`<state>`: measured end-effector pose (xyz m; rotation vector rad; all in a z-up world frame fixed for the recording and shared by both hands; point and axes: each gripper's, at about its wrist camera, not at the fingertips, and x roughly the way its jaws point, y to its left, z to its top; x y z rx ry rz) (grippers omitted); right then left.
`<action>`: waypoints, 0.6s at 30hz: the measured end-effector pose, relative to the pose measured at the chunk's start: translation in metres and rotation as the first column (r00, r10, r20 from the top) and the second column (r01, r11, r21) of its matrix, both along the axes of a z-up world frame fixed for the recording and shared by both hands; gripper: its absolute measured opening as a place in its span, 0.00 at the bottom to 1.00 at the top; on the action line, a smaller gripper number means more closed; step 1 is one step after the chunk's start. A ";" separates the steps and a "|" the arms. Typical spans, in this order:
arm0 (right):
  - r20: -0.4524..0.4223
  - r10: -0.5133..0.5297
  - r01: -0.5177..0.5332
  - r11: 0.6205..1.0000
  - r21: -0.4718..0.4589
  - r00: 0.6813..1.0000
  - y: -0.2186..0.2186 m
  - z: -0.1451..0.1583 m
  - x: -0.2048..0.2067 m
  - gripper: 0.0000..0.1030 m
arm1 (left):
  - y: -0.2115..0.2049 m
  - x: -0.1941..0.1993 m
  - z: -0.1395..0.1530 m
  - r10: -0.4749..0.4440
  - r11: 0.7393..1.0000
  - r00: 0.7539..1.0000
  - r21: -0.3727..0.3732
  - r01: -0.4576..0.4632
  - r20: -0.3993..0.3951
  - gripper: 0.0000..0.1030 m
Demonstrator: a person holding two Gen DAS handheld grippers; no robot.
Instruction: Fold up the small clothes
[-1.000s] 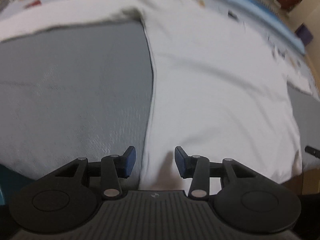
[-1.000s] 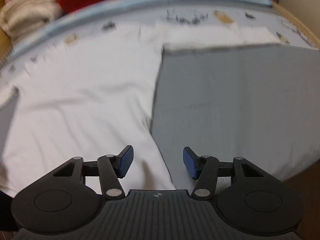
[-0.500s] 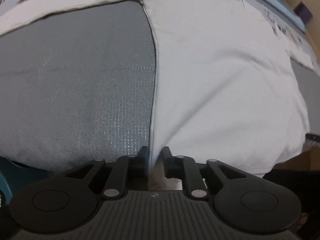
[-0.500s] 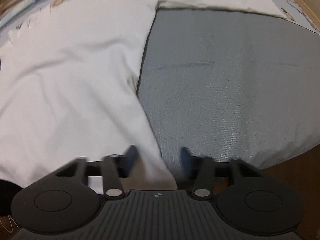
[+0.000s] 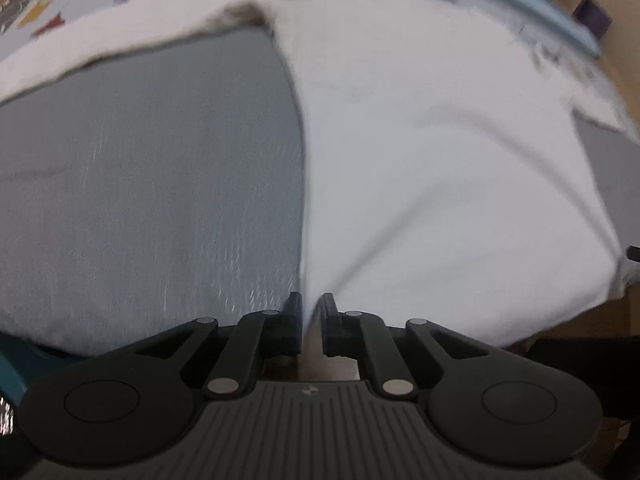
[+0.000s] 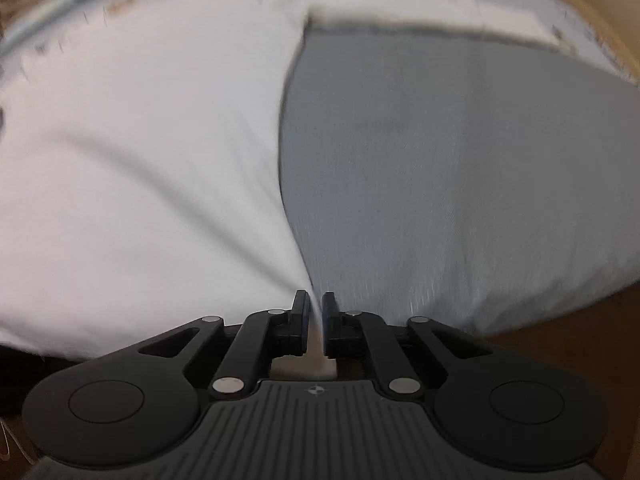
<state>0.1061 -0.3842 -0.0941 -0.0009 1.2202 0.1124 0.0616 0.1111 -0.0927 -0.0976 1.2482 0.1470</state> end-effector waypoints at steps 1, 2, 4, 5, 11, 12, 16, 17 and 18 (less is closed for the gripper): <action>0.041 -0.015 0.014 1.000 0.027 0.999 -0.002 0.008 0.000 0.28 | -0.002 0.000 0.004 -0.006 1.000 1.000 -0.006 0.006 0.019 0.14; 0.068 -0.034 0.030 0.998 0.052 0.997 -0.004 0.014 0.000 0.38 | -0.009 -0.001 0.005 -0.015 1.000 0.999 -0.011 0.015 0.031 0.14; 0.072 -0.050 0.045 0.996 0.076 0.996 0.000 0.008 0.004 0.39 | -0.018 0.001 -0.005 -0.031 0.999 0.999 -0.014 0.031 -0.008 0.14; 0.050 -0.042 0.038 0.996 0.077 0.998 0.003 0.001 0.007 0.39 | -0.013 -0.001 -0.016 -0.030 1.000 0.998 0.002 0.030 -0.063 0.14; -0.016 -0.003 0.002 0.999 -0.048 1.000 0.019 -0.018 0.015 0.41 | -0.035 0.000 0.002 -0.078 0.997 0.997 0.025 0.077 0.026 0.16; 0.036 -0.001 0.002 1.000 -0.015 0.999 0.020 -0.009 0.015 0.41 | -0.041 0.001 0.008 -0.099 0.995 0.994 0.028 0.097 0.053 0.22; 0.141 0.039 -0.046 0.998 0.045 0.989 0.032 0.005 0.010 0.42 | -0.057 0.000 -0.005 -0.154 0.988 0.987 -0.008 0.155 0.053 0.41; 0.120 0.061 -0.065 0.997 0.027 0.991 0.036 0.000 0.009 0.42 | -0.055 0.004 -0.012 -0.160 0.987 0.987 -0.008 0.160 0.011 0.41; 0.084 0.084 -0.085 0.996 -0.002 0.993 0.040 -0.008 0.008 0.42 | -0.058 0.006 -0.022 -0.161 0.987 0.985 0.009 0.162 -0.053 0.40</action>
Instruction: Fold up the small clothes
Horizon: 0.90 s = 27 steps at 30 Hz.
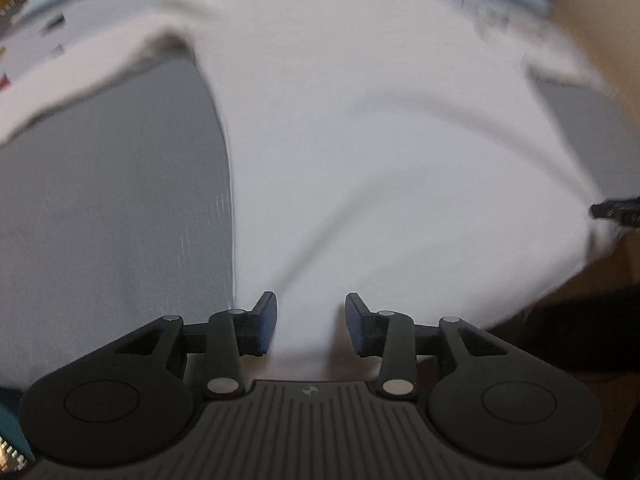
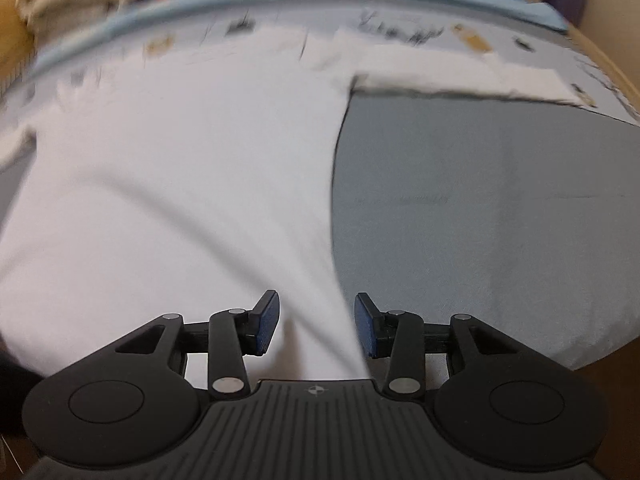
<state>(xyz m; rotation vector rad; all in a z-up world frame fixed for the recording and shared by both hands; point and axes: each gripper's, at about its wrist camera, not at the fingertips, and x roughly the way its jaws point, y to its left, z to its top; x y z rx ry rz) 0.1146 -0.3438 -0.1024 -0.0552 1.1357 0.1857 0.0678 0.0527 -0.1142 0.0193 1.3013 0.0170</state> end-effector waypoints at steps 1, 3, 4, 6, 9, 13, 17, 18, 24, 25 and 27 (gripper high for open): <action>-0.041 0.014 -0.016 0.999 -0.039 0.999 0.000 -0.008 0.000 0.42 | -0.004 0.003 -0.004 0.000 1.000 1.000 0.022 0.001 -0.018 0.40; -0.096 0.018 -0.030 0.993 -0.118 0.995 0.004 -0.023 0.002 0.43 | -0.009 0.005 0.004 -0.002 1.000 1.000 0.017 0.002 0.032 0.40; -0.078 0.012 -0.022 0.993 -0.117 0.997 0.008 -0.018 0.009 0.43 | -0.012 0.006 0.014 -0.005 1.000 0.996 0.001 0.005 0.087 0.41; 0.003 0.000 0.000 0.998 -0.057 1.000 0.008 -0.002 0.011 0.43 | -0.019 0.008 0.029 -0.011 1.000 0.984 0.012 0.009 0.180 0.51; 0.125 -0.026 0.022 0.999 0.032 0.992 0.009 0.021 0.011 0.44 | -0.030 -0.006 0.047 -0.010 0.998 0.952 0.066 -0.011 0.307 0.72; 0.212 0.000 -0.002 1.000 0.011 0.977 0.016 0.032 0.006 0.44 | -0.040 -0.004 0.058 -0.013 0.996 0.919 0.082 -0.021 0.394 0.75; 0.293 0.000 -0.005 1.000 0.018 0.956 0.015 0.042 0.000 0.44 | -0.037 0.003 0.057 -0.018 0.997 0.897 0.074 -0.016 0.441 0.79; 0.310 -0.007 -0.002 1.000 0.027 0.951 0.015 0.046 0.000 0.45 | -0.039 0.004 0.058 -0.016 0.997 0.892 0.075 -0.020 0.452 0.79; 0.373 -0.041 0.026 0.999 0.046 0.927 0.014 0.049 -0.001 0.47 | -0.031 -0.001 0.057 -0.016 0.998 0.878 0.056 -0.013 0.479 0.81; 0.378 -0.041 0.026 0.999 0.045 0.925 0.016 0.050 -0.001 0.48 | -0.025 -0.001 0.058 -0.032 0.998 0.875 0.060 0.003 0.482 0.81; 0.387 -0.043 0.024 0.998 0.054 0.921 0.017 0.052 -0.001 0.49 | -0.023 -0.001 0.058 -0.038 0.998 0.874 0.066 0.007 0.484 0.81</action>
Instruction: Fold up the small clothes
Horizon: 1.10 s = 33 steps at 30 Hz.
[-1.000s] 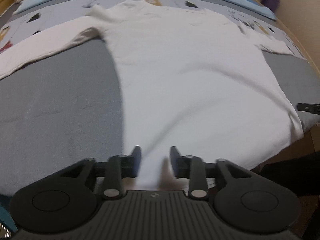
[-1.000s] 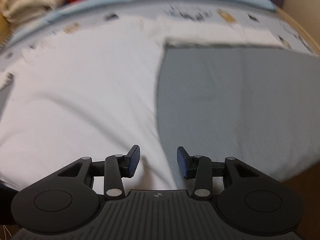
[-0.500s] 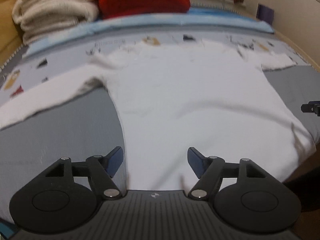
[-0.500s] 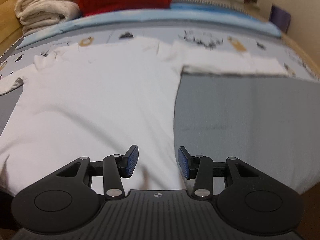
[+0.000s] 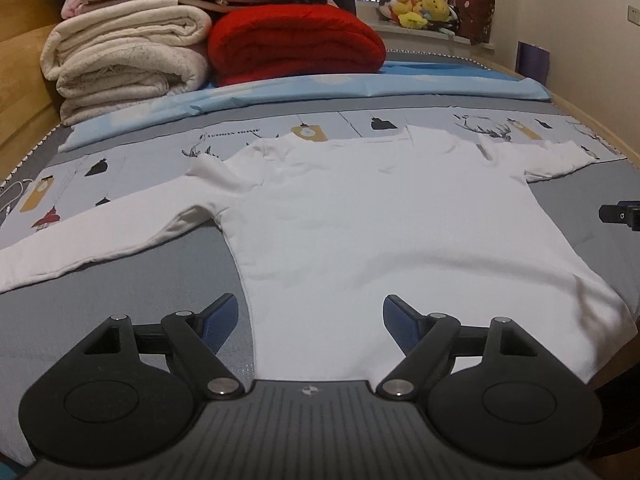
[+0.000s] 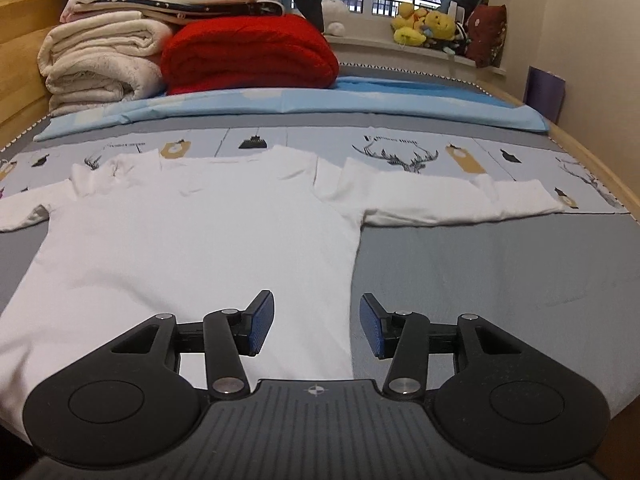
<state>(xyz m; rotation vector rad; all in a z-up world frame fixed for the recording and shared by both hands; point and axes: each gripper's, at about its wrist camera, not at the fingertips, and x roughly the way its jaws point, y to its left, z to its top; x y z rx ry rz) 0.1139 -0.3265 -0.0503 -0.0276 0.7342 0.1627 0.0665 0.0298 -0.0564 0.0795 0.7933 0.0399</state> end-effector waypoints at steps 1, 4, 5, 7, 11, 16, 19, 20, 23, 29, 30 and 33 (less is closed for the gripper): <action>0.003 0.000 0.000 1.000 0.007 1.000 0.001 0.001 0.001 0.52 | 0.000 0.000 0.000 0.002 1.000 1.000 -0.001 -0.002 0.001 0.81; -0.002 0.003 -0.003 1.000 0.021 1.000 0.006 0.003 0.003 0.57 | 0.003 -0.001 0.003 0.001 1.000 1.000 -0.002 -0.001 0.011 0.82; -0.003 0.005 -0.005 1.000 0.025 1.000 0.008 0.004 0.004 0.58 | 0.003 -0.002 0.003 0.002 1.000 1.000 0.000 -0.002 0.016 0.82; 0.001 0.007 -0.007 1.000 0.027 1.000 0.013 0.006 0.005 0.59 | 0.003 -0.003 0.005 0.007 1.000 1.000 0.002 -0.007 0.030 0.82; 0.012 0.006 -0.007 0.999 0.034 1.000 0.022 0.011 0.009 0.63 | 0.002 -0.007 0.010 0.014 0.999 0.997 0.035 -0.016 0.075 0.83; 0.022 0.019 -0.021 0.998 0.066 1.000 0.038 0.018 0.014 0.63 | 0.003 -0.010 0.018 0.028 0.998 0.991 0.054 -0.035 0.128 0.83; 0.035 0.039 -0.041 0.997 0.065 0.999 0.051 0.021 0.015 0.63 | 0.006 -0.012 0.026 0.032 0.998 0.987 0.045 -0.039 0.158 0.83; 0.036 0.044 -0.046 0.997 0.062 0.998 0.055 0.021 0.016 0.63 | 0.006 -0.012 0.029 0.024 0.998 0.985 0.052 -0.034 0.172 0.83; 0.037 0.049 -0.051 0.997 0.055 0.998 0.066 0.023 0.019 0.63 | 0.005 -0.015 0.042 -0.014 0.993 0.976 0.114 -0.011 0.219 0.81; 0.051 0.057 -0.059 0.997 0.056 0.997 0.083 0.023 0.024 0.60 | 0.015 0.018 0.083 -0.095 0.982 0.957 0.182 0.046 0.274 0.73; 0.054 0.060 -0.063 0.997 0.051 0.997 0.085 0.023 0.025 0.60 | 0.018 0.029 0.088 -0.092 0.982 0.955 0.185 0.041 0.281 0.73; 0.054 0.065 -0.067 0.997 0.038 0.996 0.089 0.022 0.025 0.60 | 0.030 0.062 0.096 -0.082 0.974 0.945 0.225 0.009 0.316 0.73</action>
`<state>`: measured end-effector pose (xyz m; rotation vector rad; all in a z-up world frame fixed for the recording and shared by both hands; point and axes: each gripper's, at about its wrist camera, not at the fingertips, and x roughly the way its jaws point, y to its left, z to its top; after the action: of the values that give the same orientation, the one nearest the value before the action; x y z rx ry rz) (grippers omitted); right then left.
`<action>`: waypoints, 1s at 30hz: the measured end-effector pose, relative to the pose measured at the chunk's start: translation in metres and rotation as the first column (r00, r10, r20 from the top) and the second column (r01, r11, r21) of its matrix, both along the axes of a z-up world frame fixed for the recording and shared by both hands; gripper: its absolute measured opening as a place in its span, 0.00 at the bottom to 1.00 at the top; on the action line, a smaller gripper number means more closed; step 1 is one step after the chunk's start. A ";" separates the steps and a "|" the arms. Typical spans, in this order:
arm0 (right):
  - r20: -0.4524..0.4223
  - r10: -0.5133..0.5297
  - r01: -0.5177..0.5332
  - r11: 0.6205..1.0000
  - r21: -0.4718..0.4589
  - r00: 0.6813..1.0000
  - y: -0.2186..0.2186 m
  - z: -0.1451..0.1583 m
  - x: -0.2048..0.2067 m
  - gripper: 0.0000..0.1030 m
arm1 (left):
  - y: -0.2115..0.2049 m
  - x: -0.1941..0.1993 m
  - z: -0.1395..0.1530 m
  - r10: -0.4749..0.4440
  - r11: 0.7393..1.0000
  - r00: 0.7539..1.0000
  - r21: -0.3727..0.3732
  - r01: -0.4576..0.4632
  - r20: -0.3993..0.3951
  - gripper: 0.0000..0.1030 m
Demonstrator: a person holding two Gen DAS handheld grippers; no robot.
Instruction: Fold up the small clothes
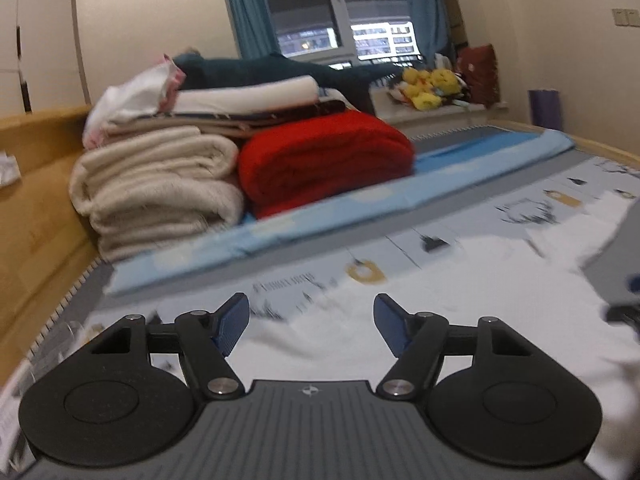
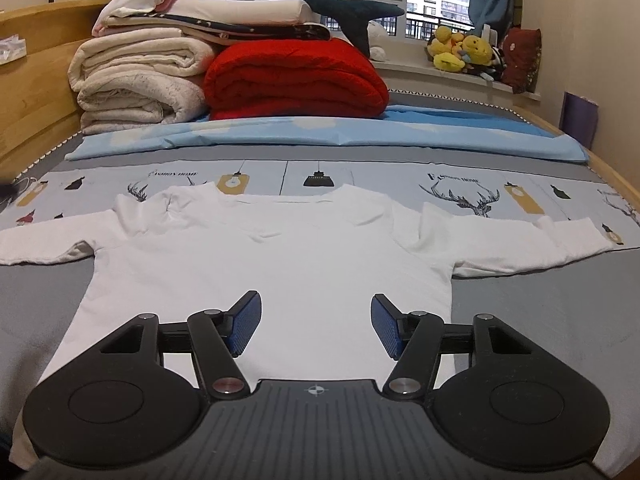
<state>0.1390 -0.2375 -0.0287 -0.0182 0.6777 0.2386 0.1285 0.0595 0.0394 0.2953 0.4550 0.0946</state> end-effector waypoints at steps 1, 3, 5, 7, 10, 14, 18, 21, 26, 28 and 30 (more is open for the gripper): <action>-0.004 -0.001 0.001 1.000 -0.002 1.000 0.001 -0.001 0.000 0.60 | 0.005 0.009 0.001 0.006 1.000 1.000 0.006 -0.006 0.007 0.73; 0.000 -0.012 0.012 1.000 -0.005 1.000 0.001 -0.003 0.000 0.59 | 0.019 0.029 -0.003 0.036 0.999 0.999 0.007 -0.036 0.012 0.73; 0.000 -0.022 0.022 1.000 -0.009 1.000 0.000 -0.004 0.000 0.59 | 0.036 0.043 -0.011 0.076 0.997 0.997 -0.017 -0.075 0.015 0.73; -0.009 -0.024 0.024 1.000 -0.002 1.000 -0.001 -0.007 0.001 0.59 | 0.062 0.052 -0.027 0.143 0.988 0.990 -0.066 -0.142 0.007 0.73; -0.011 -0.028 0.027 1.000 -0.011 1.000 0.001 -0.006 0.002 0.59 | 0.098 0.066 -0.054 0.234 0.962 0.963 -0.109 -0.249 -0.132 0.48; 0.006 -0.028 0.028 1.000 -0.003 1.000 0.004 0.003 0.006 0.59 | 0.138 0.074 -0.065 0.301 0.930 0.936 -0.162 -0.330 -0.184 0.37; 0.045 0.010 -0.010 1.000 -0.017 0.999 0.012 0.026 0.017 0.59 | 0.172 0.074 -0.067 0.349 0.900 0.914 -0.198 -0.388 -0.207 0.33; 0.088 0.054 -0.049 0.997 -0.057 0.995 0.026 0.048 0.035 0.59 | 0.196 0.076 -0.062 0.369 0.881 0.903 -0.226 -0.415 -0.218 0.33; 0.137 0.090 -0.083 0.995 -0.052 0.986 0.060 0.078 0.087 0.59 | 0.239 0.079 -0.060 0.427 0.824 0.865 -0.280 -0.492 -0.265 0.33; 0.155 0.101 -0.096 0.995 -0.039 0.983 0.077 0.080 0.108 0.59 | 0.255 0.077 -0.065 0.460 0.797 0.840 -0.283 -0.533 -0.287 0.34; 0.161 0.109 -0.105 0.994 -0.030 0.981 0.091 0.073 0.122 0.59 | 0.272 0.076 -0.070 0.488 0.764 0.813 -0.296 -0.574 -0.316 0.37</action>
<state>0.2605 -0.1464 0.0446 -0.0936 0.5174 0.3300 0.2042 0.3314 -0.0311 -0.2245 0.7618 0.5367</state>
